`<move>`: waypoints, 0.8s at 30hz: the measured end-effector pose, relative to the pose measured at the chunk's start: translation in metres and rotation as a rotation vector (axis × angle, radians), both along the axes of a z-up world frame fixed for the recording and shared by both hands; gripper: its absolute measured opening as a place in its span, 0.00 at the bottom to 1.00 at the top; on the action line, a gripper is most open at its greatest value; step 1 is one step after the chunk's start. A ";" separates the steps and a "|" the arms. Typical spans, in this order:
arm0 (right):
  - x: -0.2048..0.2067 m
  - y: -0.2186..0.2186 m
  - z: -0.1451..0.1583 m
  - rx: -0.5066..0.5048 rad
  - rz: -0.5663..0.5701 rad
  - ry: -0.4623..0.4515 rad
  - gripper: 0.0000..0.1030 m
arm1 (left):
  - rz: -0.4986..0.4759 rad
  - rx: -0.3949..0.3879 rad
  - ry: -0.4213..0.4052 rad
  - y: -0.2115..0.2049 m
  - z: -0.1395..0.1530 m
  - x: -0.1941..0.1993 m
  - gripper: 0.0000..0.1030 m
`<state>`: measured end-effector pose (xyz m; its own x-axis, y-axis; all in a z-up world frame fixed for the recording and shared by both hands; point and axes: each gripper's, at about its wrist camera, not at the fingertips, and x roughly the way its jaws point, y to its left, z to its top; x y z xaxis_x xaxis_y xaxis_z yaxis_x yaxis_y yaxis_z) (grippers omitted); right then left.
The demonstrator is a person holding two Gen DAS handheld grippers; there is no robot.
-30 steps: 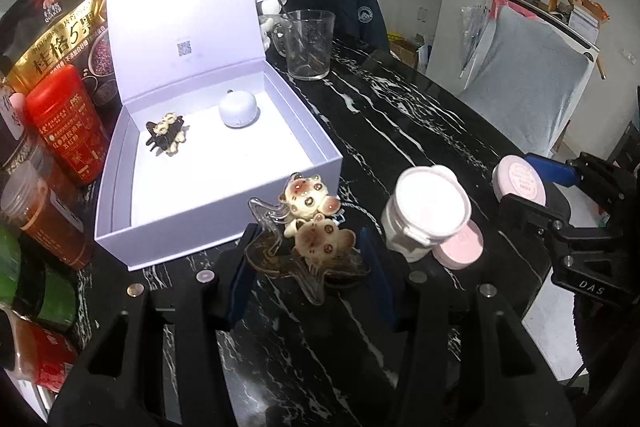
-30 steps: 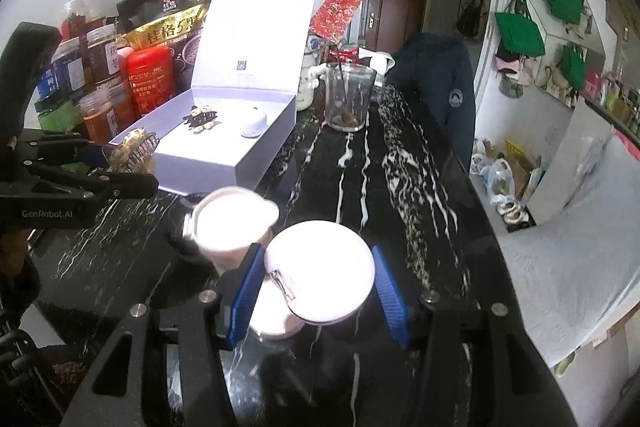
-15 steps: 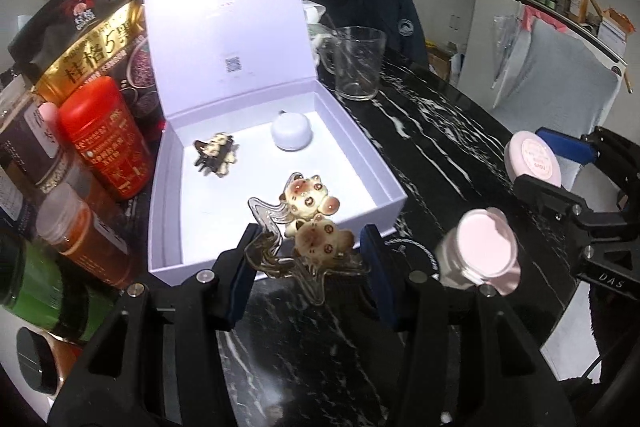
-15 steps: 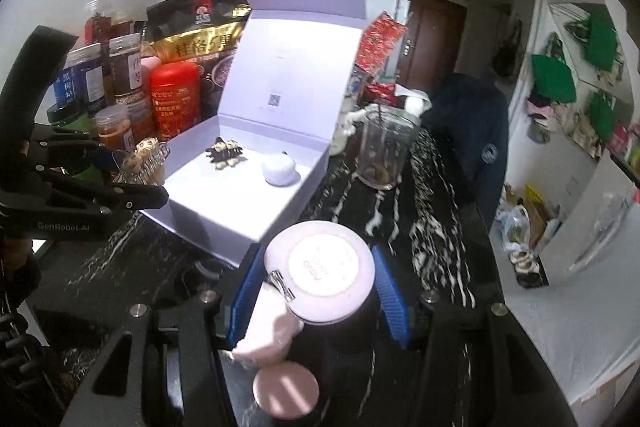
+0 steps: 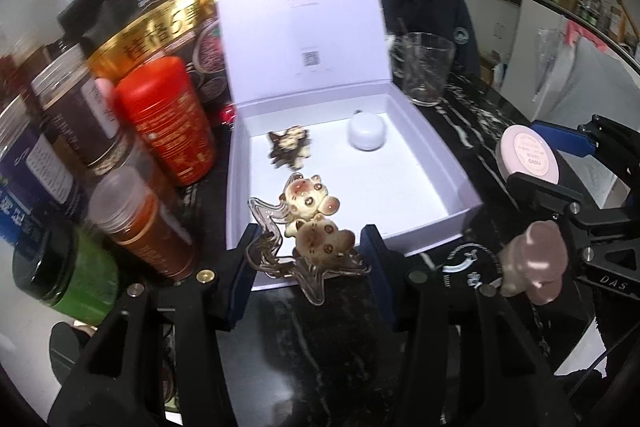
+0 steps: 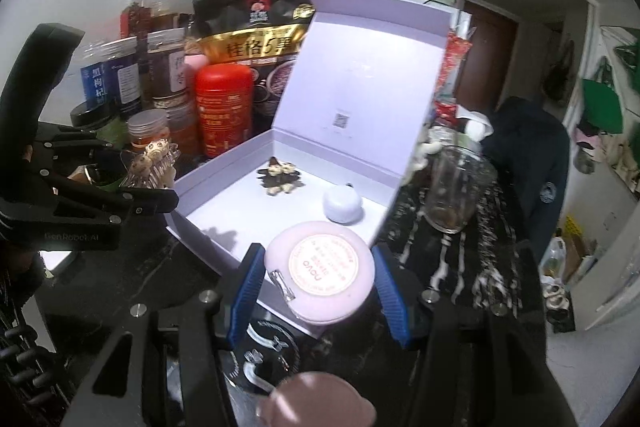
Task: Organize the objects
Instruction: 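Carry clip in left tool and pink compact in right tool toward gift box, then lower the cat clip into the box with left tool while right tool lowers the pink compact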
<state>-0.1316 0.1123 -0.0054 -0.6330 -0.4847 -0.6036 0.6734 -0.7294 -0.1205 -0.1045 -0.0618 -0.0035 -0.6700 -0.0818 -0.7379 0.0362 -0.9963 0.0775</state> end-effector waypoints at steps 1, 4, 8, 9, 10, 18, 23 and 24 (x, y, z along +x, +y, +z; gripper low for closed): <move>-0.001 -0.004 -0.001 0.001 0.010 -0.003 0.54 | 0.014 -0.002 -0.003 -0.005 0.000 0.000 0.47; -0.006 -0.015 -0.002 0.004 0.037 -0.011 0.54 | 0.040 -0.007 -0.007 -0.013 -0.001 0.000 0.47; -0.013 -0.030 -0.002 0.012 0.067 -0.016 0.54 | 0.070 -0.007 -0.016 -0.024 -0.003 0.000 0.47; -0.014 -0.033 -0.003 0.012 0.074 -0.017 0.54 | 0.076 -0.007 -0.018 -0.025 -0.004 0.000 0.47; -0.016 -0.036 -0.003 0.015 0.081 -0.020 0.54 | 0.084 -0.005 -0.021 -0.028 -0.005 -0.001 0.47; -0.026 -0.055 -0.005 0.030 0.118 -0.032 0.54 | 0.102 0.002 -0.035 -0.038 -0.010 -0.007 0.47; -0.033 -0.057 -0.005 0.039 0.105 -0.032 0.54 | 0.079 0.008 -0.041 -0.035 -0.013 -0.019 0.47; -0.034 -0.056 -0.005 0.040 0.101 -0.032 0.54 | 0.070 0.008 -0.043 -0.034 -0.014 -0.023 0.47</move>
